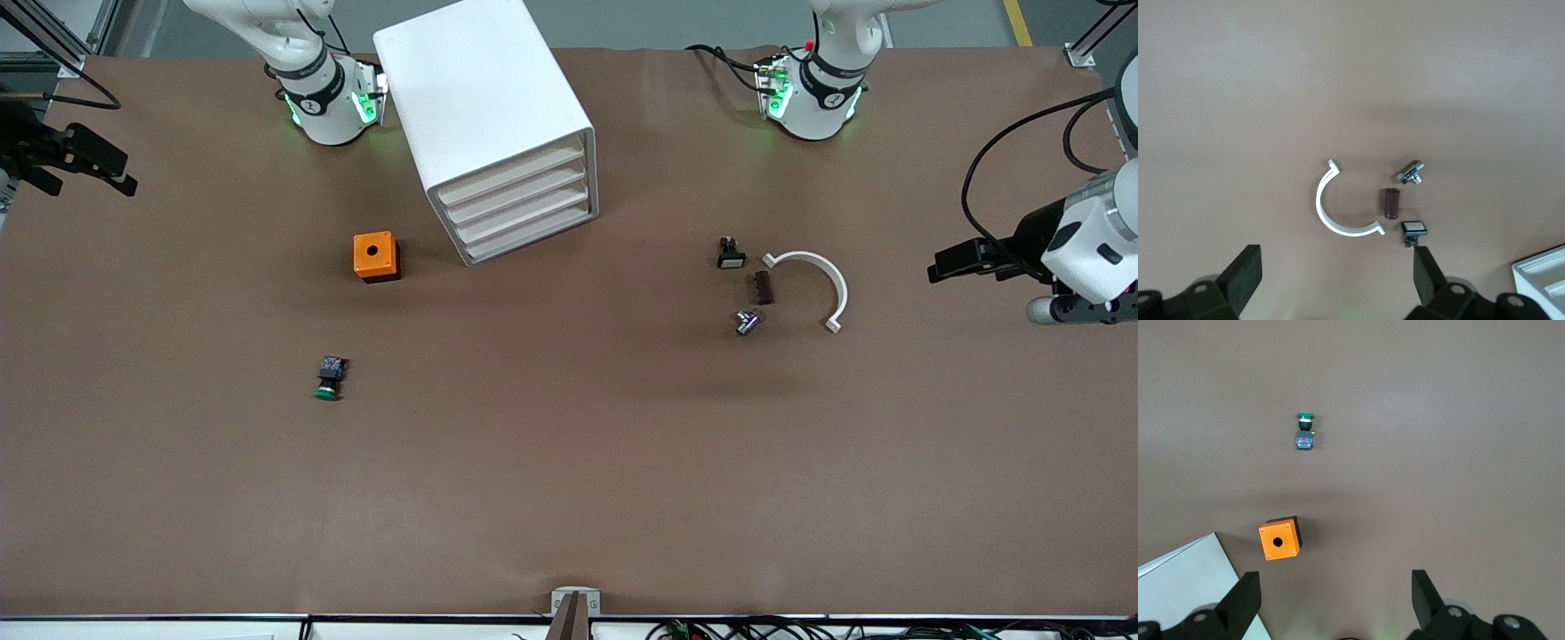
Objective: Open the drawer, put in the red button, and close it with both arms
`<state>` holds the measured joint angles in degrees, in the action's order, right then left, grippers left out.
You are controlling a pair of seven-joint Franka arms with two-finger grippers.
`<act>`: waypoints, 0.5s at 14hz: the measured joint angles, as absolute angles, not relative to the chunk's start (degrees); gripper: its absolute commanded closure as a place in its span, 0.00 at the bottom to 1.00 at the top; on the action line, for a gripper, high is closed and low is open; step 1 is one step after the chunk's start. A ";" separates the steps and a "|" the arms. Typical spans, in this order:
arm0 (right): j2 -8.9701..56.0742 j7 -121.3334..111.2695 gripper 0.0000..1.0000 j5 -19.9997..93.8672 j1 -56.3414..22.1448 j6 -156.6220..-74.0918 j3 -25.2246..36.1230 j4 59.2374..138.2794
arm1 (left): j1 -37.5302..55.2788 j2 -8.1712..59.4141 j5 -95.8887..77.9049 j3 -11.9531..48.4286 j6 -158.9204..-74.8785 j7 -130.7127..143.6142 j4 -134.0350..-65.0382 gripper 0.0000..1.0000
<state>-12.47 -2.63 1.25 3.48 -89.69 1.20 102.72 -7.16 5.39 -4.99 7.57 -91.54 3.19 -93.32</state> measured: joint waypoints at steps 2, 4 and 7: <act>-12.47 -2.63 0.00 1.23 3.48 -89.69 1.20 102.73 | -3.79 3.44 -4.31 4.19 -92.87 3.16 -95.45 0.00; -12.47 -2.63 0.00 1.22 3.48 -89.70 1.20 102.73 | -0.92 1.62 -4.18 0.77 -94.05 3.16 -96.90 0.00; -12.47 -2.63 0.00 1.22 3.48 -89.95 1.20 102.73 | -0.70 0.19 -3.22 0.26 -95.02 3.14 -97.05 0.00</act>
<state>-12.47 -2.63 1.22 3.48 -89.95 1.20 102.73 -0.70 0.19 -3.22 0.26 -95.02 3.14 -97.05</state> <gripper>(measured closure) 0.000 0.000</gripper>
